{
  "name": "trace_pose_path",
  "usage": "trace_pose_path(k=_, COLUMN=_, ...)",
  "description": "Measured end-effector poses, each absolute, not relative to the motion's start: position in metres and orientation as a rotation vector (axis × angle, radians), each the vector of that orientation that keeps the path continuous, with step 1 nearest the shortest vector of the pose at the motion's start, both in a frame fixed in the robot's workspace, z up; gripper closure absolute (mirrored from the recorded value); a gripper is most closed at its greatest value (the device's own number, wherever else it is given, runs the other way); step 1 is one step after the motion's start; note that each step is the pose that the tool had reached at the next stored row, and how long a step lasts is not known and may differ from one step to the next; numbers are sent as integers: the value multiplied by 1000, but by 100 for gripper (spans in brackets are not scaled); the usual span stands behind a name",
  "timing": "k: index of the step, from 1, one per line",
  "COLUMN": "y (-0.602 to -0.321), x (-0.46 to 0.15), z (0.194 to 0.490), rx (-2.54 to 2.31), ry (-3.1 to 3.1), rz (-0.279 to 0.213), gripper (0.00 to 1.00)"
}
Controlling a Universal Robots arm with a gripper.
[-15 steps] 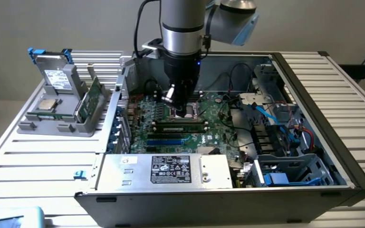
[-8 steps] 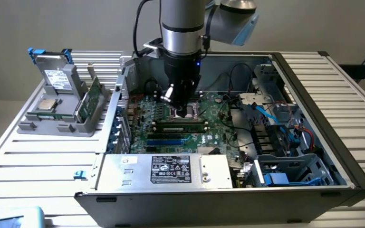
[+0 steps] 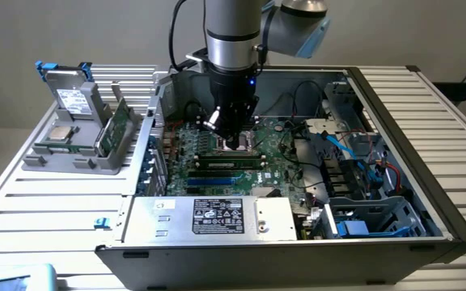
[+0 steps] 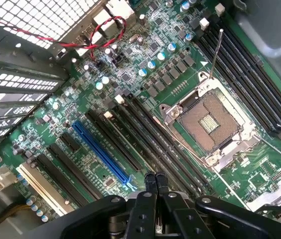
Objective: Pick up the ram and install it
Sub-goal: 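Press down the ram until it locks into place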
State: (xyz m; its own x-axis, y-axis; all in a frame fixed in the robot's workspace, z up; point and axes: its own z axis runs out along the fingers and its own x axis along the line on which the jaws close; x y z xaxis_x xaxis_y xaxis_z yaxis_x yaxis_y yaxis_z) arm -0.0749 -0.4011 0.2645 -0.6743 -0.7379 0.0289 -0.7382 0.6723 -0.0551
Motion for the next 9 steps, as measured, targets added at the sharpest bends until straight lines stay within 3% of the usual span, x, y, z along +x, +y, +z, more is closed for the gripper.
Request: trace_pose_path(k=9, y=-401, x=-75, z=265, rx=1107, ry=-2933, rz=99, gripper=89)
